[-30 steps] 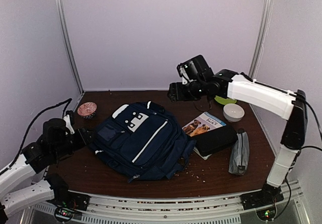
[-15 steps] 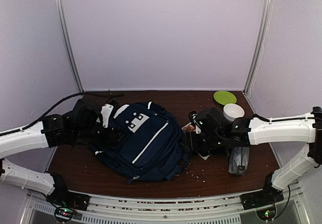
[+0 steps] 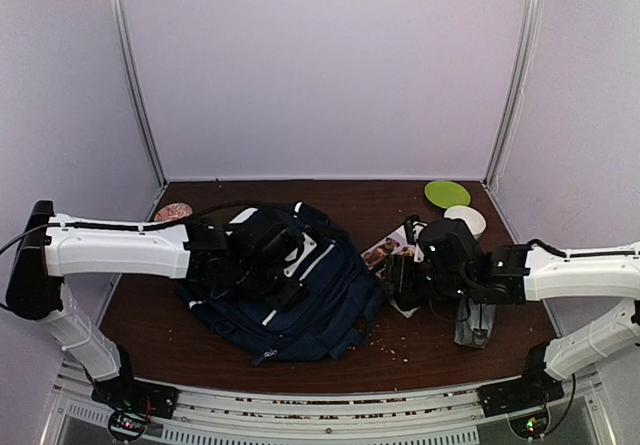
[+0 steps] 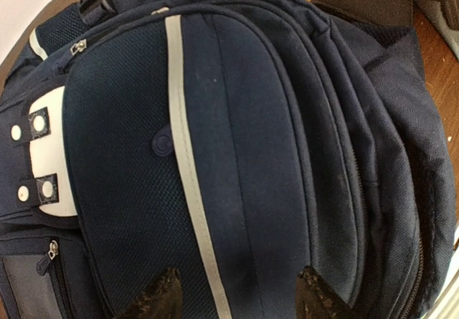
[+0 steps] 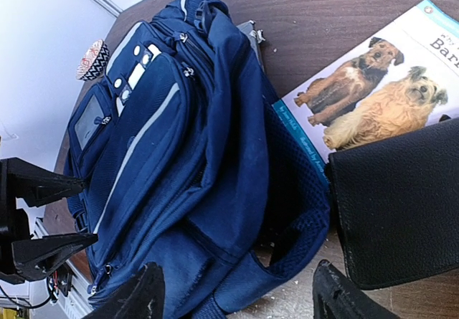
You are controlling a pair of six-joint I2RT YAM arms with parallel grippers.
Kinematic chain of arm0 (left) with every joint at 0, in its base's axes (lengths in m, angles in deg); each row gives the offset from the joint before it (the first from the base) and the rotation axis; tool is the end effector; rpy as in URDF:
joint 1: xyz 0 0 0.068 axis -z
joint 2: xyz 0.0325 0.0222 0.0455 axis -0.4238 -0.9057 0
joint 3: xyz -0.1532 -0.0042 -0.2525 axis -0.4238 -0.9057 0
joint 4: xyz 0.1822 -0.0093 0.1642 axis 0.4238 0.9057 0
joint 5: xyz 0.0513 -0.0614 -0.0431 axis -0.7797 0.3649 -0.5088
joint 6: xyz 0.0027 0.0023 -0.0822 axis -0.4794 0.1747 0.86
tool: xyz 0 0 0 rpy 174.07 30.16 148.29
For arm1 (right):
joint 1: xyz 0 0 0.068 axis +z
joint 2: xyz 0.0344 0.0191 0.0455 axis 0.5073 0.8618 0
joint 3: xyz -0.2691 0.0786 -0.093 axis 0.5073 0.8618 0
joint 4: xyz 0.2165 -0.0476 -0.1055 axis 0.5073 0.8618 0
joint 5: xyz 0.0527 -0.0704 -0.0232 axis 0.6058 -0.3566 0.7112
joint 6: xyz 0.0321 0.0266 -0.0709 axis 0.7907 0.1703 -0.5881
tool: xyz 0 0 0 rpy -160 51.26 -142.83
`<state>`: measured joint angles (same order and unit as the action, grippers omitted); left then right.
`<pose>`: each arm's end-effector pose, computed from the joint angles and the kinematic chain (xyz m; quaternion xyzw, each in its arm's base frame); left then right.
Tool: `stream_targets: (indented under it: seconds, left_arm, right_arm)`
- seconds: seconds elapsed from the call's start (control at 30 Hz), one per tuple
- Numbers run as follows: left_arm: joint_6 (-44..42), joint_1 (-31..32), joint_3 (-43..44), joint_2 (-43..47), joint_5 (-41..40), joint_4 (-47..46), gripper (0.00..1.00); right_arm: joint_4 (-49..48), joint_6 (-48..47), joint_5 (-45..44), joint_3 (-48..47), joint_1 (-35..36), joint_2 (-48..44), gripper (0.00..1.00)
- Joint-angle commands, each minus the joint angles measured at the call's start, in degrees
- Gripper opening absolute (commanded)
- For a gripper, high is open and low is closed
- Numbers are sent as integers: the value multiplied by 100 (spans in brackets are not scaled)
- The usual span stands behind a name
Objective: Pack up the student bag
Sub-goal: Adjust the student bag at the center of the board.
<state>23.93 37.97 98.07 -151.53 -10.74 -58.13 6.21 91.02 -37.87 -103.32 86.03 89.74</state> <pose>0.1668 -0.2915 0.2454 0.3287 0.8884 -0.1120 0.3003 0.1581 0.2202 0.2437 -0.0469 0.8943 0.3239 0.3052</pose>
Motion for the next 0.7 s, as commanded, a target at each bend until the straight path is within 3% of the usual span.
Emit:
stream_targets:
  seconds: [0.0,0.3,0.4,0.53,0.67]
  left_arm:
    - [-241,136,311,-215,155,16,93]
    - [-173,349,471,-718,143,24,93]
    - [-76,349,464,-936,-68,96,87]
    - [45,346,449,-1069,-322,116,62]
    - [118,349,579,-955,-761,233,23]
  right_arm:
    - [-89,70,-248,156,-56,-279,70]
    - [25,-57,-309,238,-235,-515,71]
    - [24,-66,-298,230,-251,-518,71]
    - [60,-98,-256,185,-254,-551,71]
    - [48,-146,-193,150,-254,-573,71]
